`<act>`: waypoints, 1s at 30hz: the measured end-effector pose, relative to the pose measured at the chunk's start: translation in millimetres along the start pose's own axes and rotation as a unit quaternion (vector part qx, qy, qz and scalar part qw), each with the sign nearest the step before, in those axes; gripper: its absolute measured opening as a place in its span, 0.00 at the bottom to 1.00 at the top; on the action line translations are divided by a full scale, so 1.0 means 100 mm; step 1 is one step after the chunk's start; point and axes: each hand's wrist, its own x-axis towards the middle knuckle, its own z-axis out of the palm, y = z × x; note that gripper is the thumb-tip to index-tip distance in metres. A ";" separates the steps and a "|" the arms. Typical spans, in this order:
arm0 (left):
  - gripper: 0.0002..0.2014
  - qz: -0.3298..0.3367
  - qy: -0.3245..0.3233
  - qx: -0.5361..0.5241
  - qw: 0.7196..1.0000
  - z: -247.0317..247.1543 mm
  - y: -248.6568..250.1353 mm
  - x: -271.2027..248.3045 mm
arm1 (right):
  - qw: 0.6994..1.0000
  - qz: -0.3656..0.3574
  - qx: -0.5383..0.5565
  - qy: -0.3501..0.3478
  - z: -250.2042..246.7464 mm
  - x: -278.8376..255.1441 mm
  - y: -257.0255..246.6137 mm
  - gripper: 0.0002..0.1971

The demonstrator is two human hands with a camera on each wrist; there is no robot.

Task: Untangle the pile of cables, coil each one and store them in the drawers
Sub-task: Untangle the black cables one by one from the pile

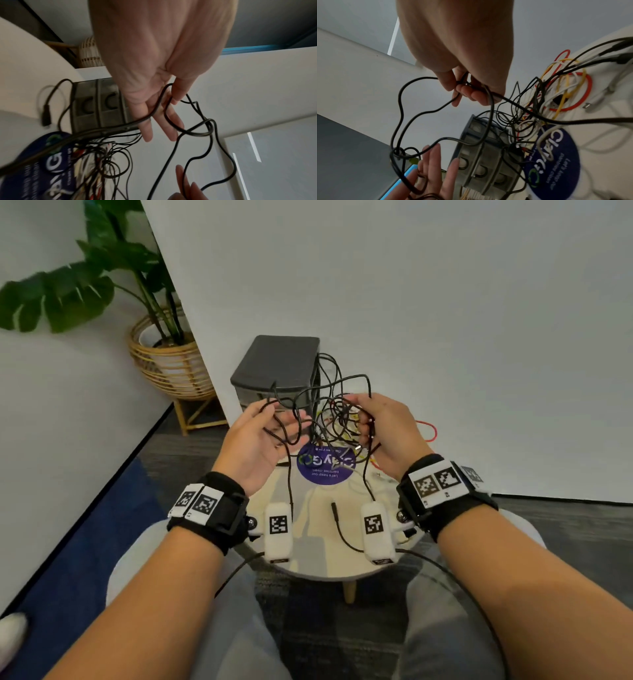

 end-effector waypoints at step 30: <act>0.18 0.020 -0.029 0.028 0.999 0.04 -0.06 0.22 | 0.987 -0.088 -0.129 0.037 -0.19 0.30 0.20 0.27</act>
